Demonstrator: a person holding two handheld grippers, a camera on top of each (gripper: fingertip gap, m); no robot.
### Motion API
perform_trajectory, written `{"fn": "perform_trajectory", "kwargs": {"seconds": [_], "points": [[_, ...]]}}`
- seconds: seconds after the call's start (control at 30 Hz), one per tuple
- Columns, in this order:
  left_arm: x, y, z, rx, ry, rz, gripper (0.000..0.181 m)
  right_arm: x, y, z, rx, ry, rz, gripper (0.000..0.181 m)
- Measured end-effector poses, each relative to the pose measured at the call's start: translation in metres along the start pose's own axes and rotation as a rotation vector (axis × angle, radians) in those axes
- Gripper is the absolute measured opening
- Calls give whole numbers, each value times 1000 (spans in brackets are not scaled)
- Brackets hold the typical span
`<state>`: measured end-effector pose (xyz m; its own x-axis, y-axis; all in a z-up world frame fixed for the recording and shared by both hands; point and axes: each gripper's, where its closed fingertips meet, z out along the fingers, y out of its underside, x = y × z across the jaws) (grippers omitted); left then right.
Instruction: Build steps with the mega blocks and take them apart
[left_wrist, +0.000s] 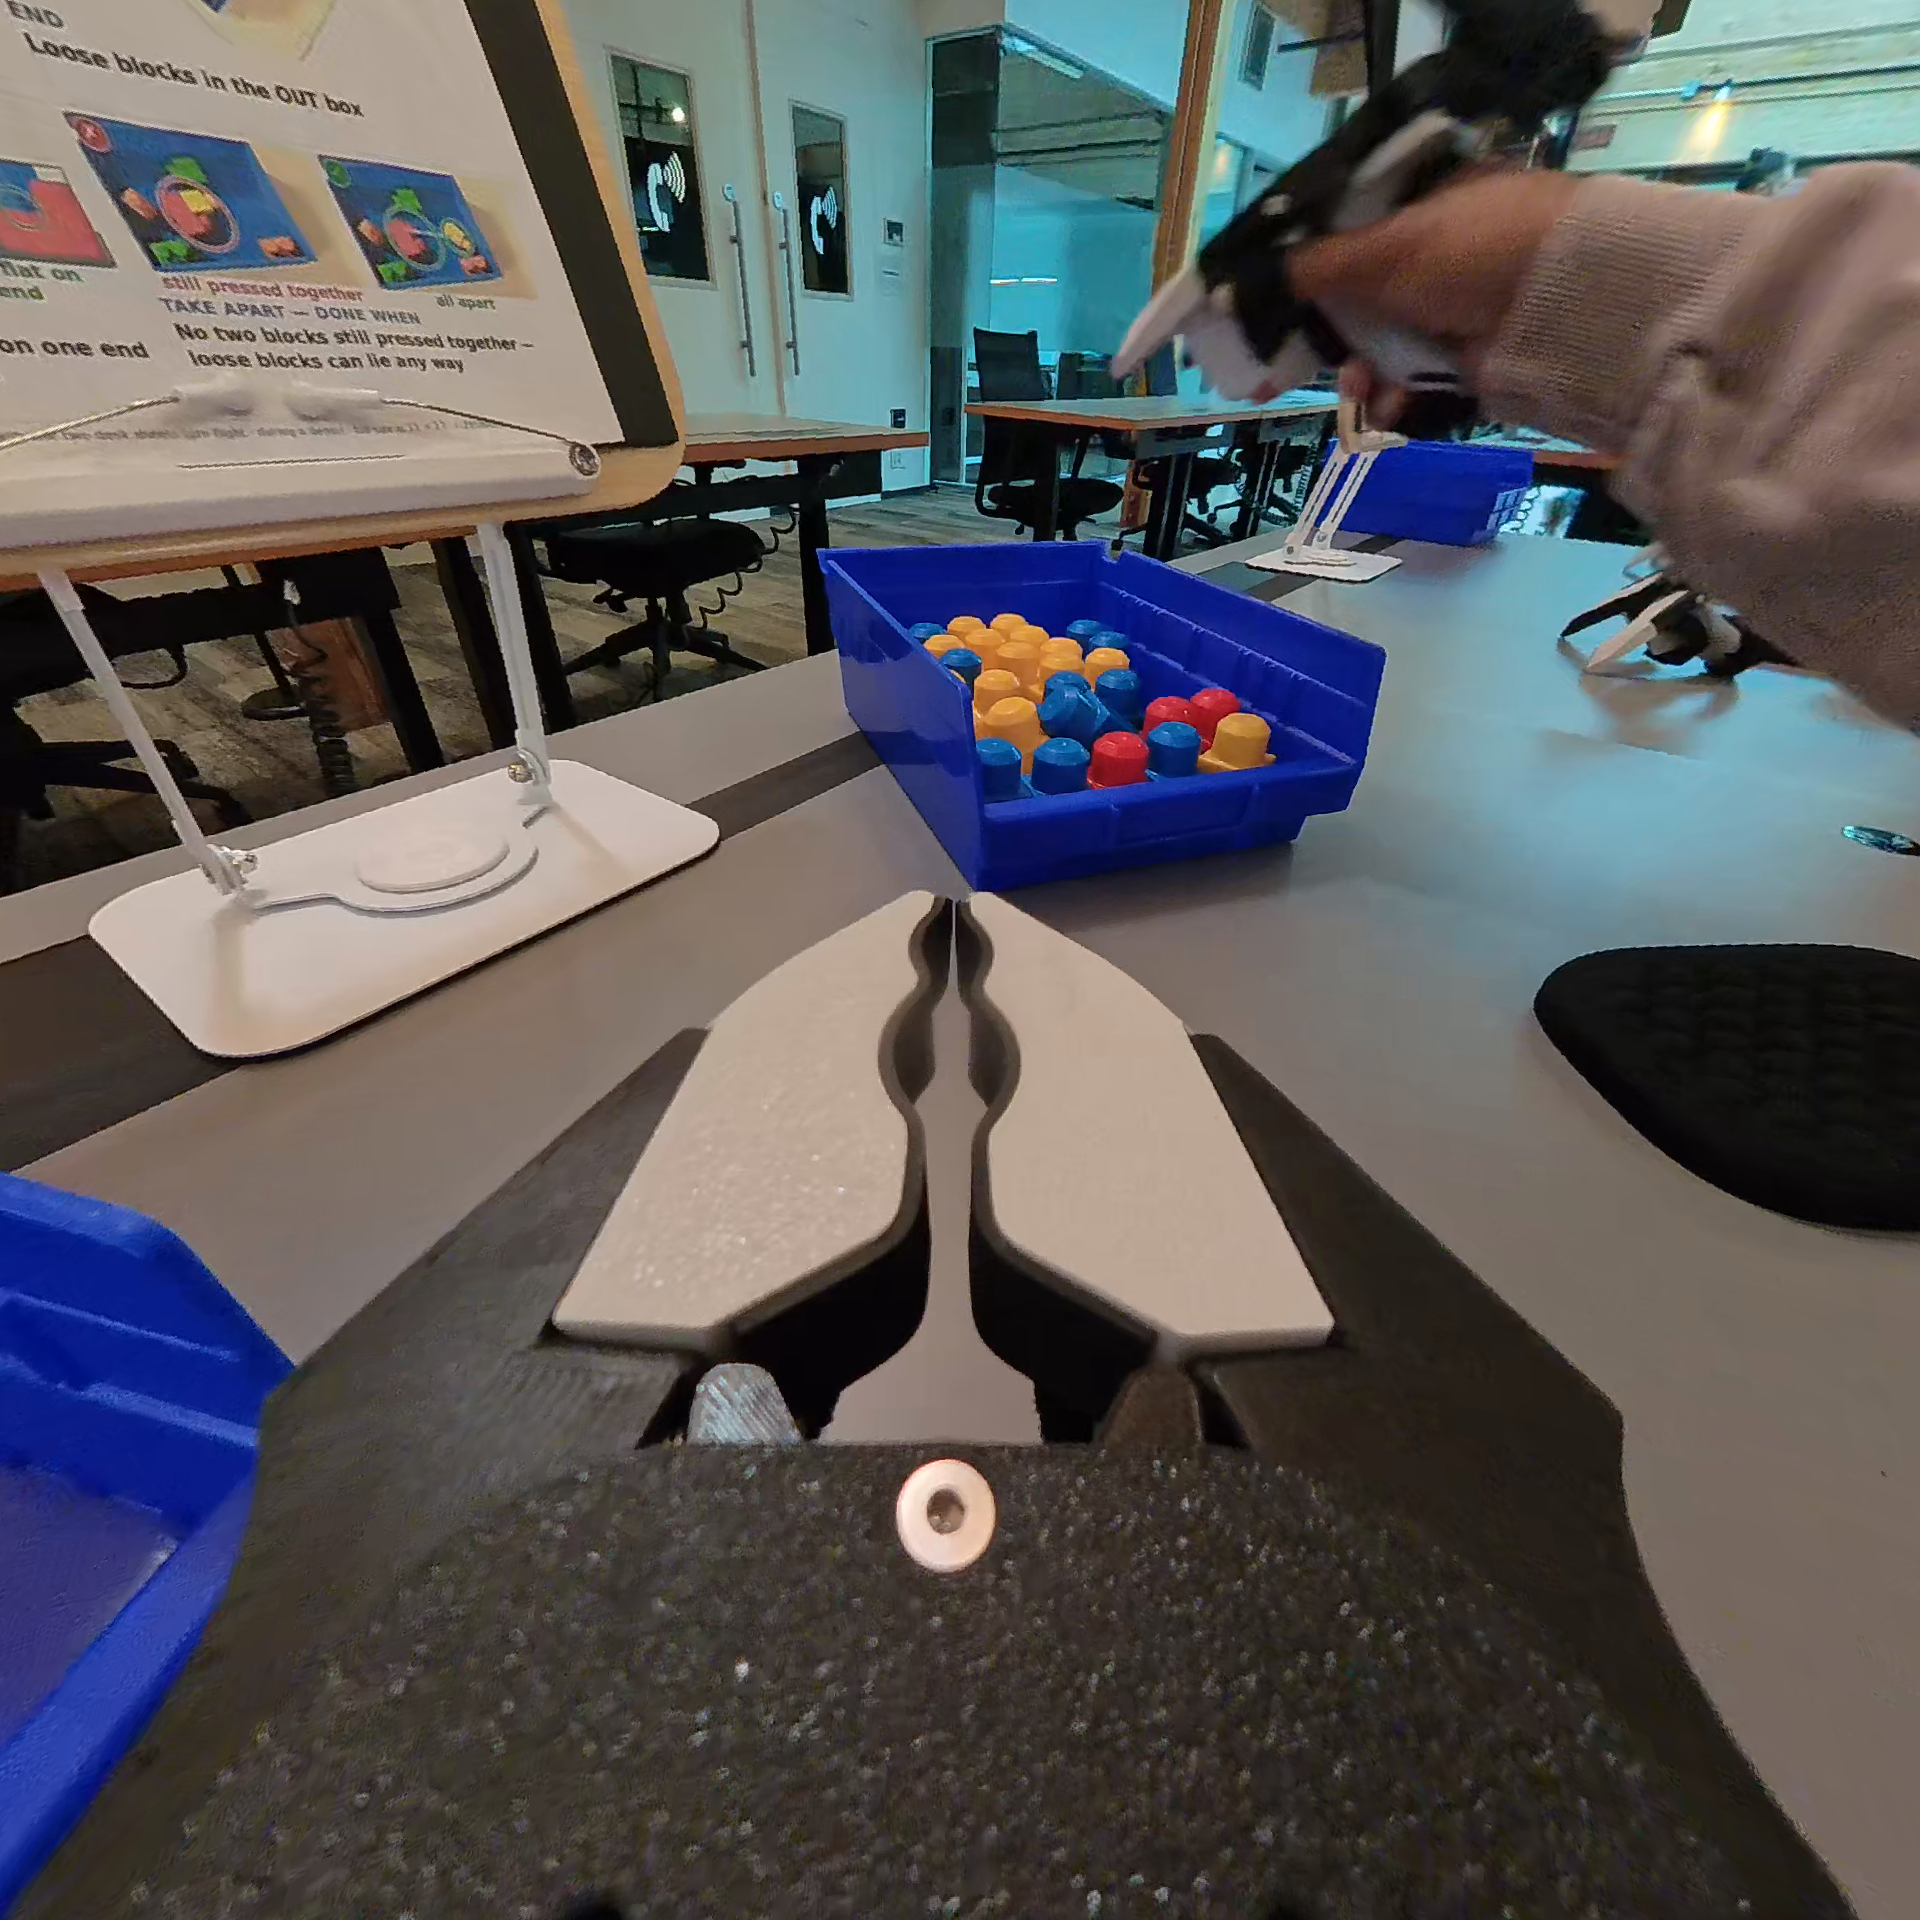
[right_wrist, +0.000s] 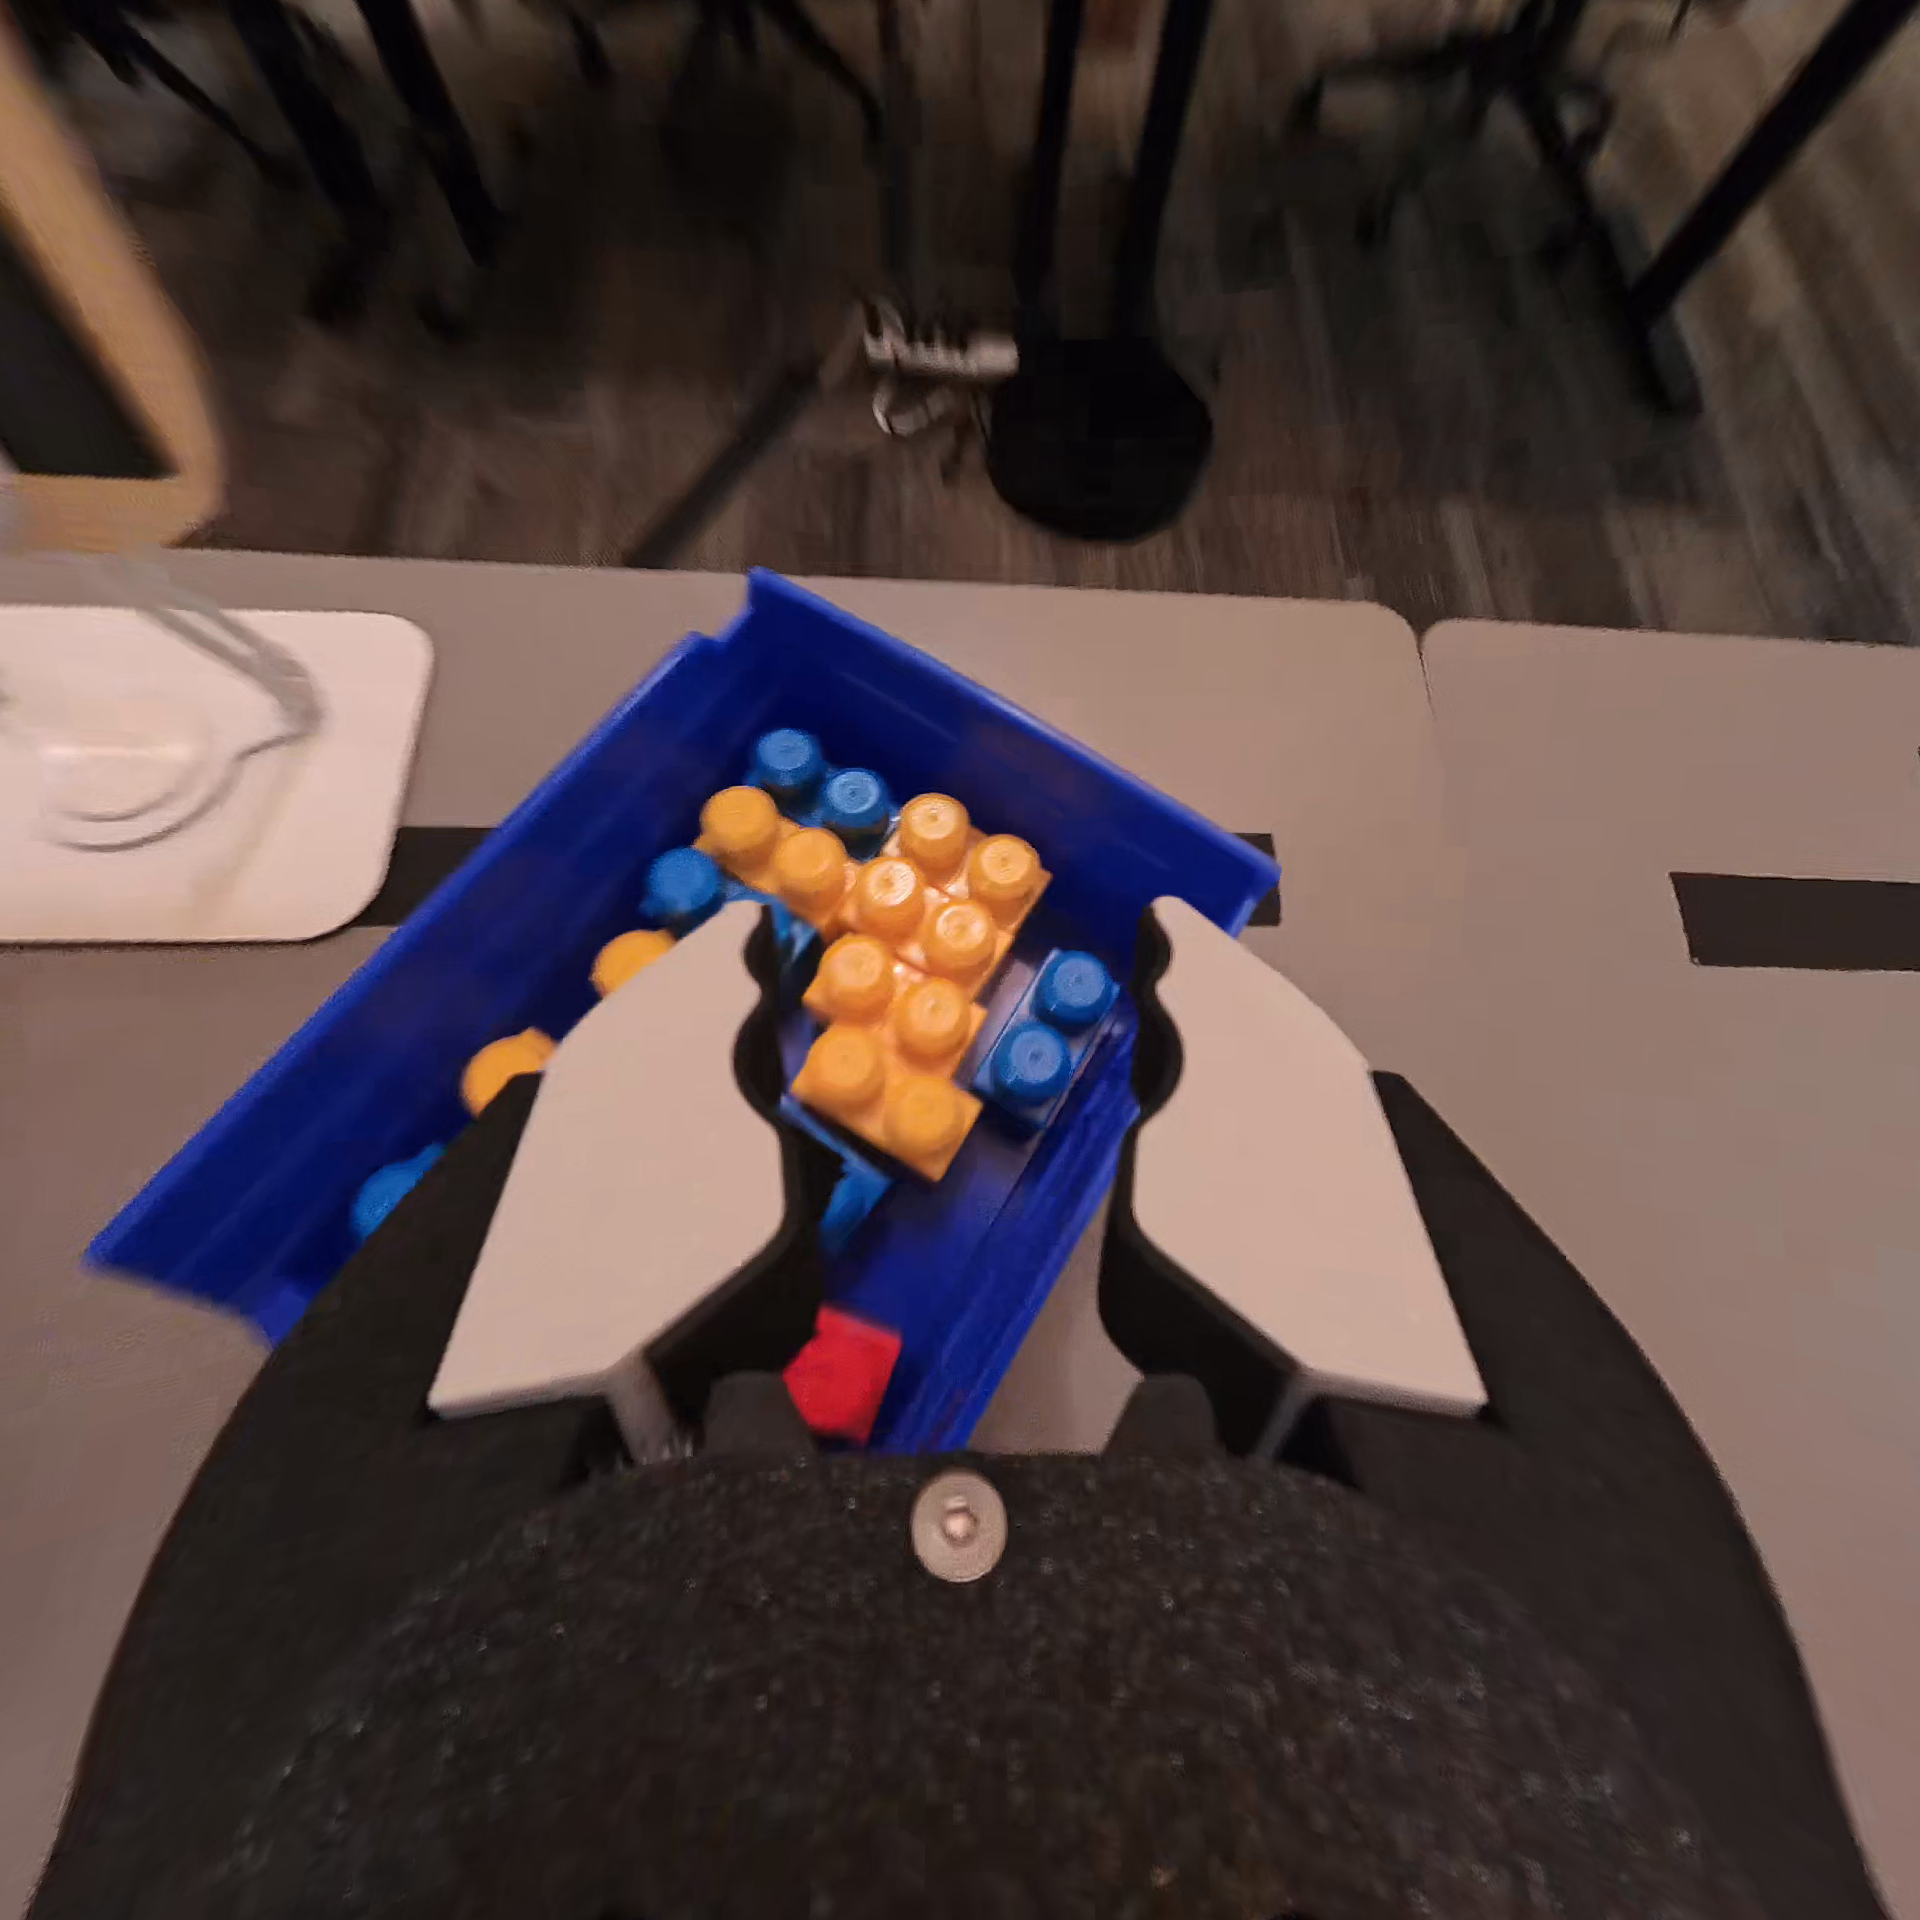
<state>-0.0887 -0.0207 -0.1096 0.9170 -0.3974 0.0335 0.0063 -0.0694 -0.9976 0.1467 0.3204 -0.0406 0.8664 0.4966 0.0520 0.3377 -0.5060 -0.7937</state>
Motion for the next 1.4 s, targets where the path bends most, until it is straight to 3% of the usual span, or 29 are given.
{"fn": "perform_trajectory", "kwargs": {"seconds": [0.1, 0.2, 0.33, 0.5, 0.6, 0.8, 0.87, 0.93, 0.97, 1.03, 1.17, 1.4], "points": [[0, 0, 1, -3, -3, 4, 0, -18, 39, -54, 104, -35, 3, 83], [-2, -2, 0, 5, -23, 15, 0, -35, 93, -85, 156, -55, 68, 91], [-16, -13, -8, 61, -136, 49, 0, -59, 151, -98, 228, -54, 183, 92], [-38, -25, -22, 120, -266, 57, 1, -74, 190, -90, 280, 38, 254, 89], [-44, -26, -26, 128, -291, 55, 1, -71, 200, -77, 282, 124, 227, 83], [-48, -25, -31, 127, -321, 75, 1, -51, 196, -44, 249, 157, 265, 79], [-49, -24, -33, 122, -332, 85, 1, -46, 193, -35, 241, 145, 275, 70], [-49, -21, -36, 113, -338, 94, 1, -48, 192, -25, 224, 97, 240, 37], [-49, -19, -36, 108, -336, 100, 1, -46, 193, -22, 215, 98, 240, 30], [-47, -15, -38, 93, -335, 123, 1, -36, 191, -20, 193, 109, 206, 16], [-43, -7, -42, 62, -340, 138, 1, -8, 194, -20, 148, 167, 161, 6], [-24, 4, -54, 19, -326, 107, 11, 4, 217, -49, 132, 130, 139, 2]]}}
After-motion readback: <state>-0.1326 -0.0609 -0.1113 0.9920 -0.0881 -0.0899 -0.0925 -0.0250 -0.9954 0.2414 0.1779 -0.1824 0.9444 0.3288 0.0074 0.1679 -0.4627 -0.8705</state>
